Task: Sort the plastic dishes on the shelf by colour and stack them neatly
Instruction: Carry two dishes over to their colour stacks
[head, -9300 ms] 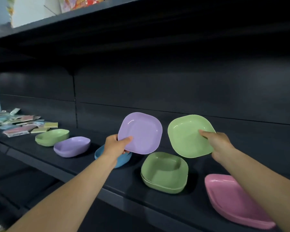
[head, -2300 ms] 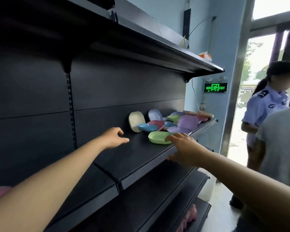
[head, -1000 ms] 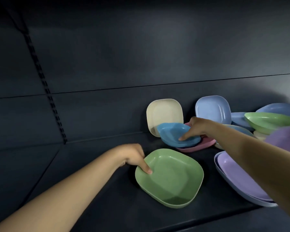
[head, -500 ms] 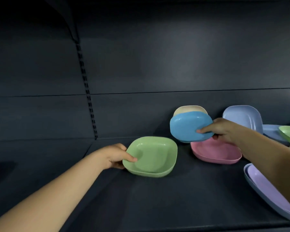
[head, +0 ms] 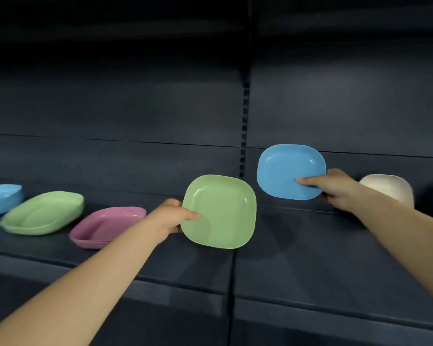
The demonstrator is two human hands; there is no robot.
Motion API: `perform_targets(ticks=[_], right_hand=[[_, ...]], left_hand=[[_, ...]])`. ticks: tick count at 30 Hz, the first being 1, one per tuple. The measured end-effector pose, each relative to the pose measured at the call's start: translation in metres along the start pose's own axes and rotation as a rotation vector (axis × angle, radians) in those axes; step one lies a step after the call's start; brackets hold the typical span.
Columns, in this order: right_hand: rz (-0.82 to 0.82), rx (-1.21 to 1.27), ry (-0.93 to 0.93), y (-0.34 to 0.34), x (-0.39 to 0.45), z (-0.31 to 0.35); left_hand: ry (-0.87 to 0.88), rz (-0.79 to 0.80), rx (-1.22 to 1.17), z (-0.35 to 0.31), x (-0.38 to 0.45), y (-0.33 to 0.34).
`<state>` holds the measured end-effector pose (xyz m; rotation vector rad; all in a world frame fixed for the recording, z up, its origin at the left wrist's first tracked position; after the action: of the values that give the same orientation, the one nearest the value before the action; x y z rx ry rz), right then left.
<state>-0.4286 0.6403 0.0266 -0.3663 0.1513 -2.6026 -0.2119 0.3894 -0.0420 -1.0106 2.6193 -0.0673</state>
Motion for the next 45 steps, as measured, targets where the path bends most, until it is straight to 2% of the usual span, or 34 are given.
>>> perform_targets(ticks=[7, 12, 16, 21, 25, 31, 36, 45], right_hand=[[0.052, 0.042, -0.076, 0.169, -0.044, 0.056], [0.048, 0.092, -0.097, 0.273, -0.073, 0.072], [0.037, 0.097, -0.064, 0.331, -0.089, 0.081], [0.045, 0.078, -0.065, 0.373, -0.095, 0.097], [0.065, 0.078, -0.062, 0.393, -0.093, 0.103], [0.063, 0.060, -0.042, 0.407, -0.065, 0.085], [0.074, 0.055, -0.011, 0.427, -0.030, 0.061], [0.130, 0.067, -0.013, 0.460, 0.011, 0.050]], left_hand=[[0.061, -0.135, -0.069, 0.011, -0.023, -0.173], [0.066, -0.148, -0.159, 0.032, -0.039, -0.270], [0.046, -0.160, -0.209, 0.049, -0.048, -0.326], [0.048, -0.265, -0.284, 0.053, -0.044, -0.380], [0.067, -0.326, -0.317, 0.043, -0.029, -0.409], [-0.013, -0.337, -0.191, 0.045, 0.026, -0.419], [-0.099, -0.383, 0.043, 0.059, 0.074, -0.416], [-0.177, -0.409, 0.542, 0.057, 0.105, -0.427]])
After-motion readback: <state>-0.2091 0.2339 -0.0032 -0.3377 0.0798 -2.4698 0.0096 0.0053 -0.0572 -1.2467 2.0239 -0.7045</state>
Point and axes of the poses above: each hand's wrist, its own x-axis towards the middle knuckle, its own y-axis out of the palm, z = x × y, the point moved 3 cm from there along x, towards the middle knuckle, and after that the axes turned 11 degrees about -y, right-handed, at the moved point
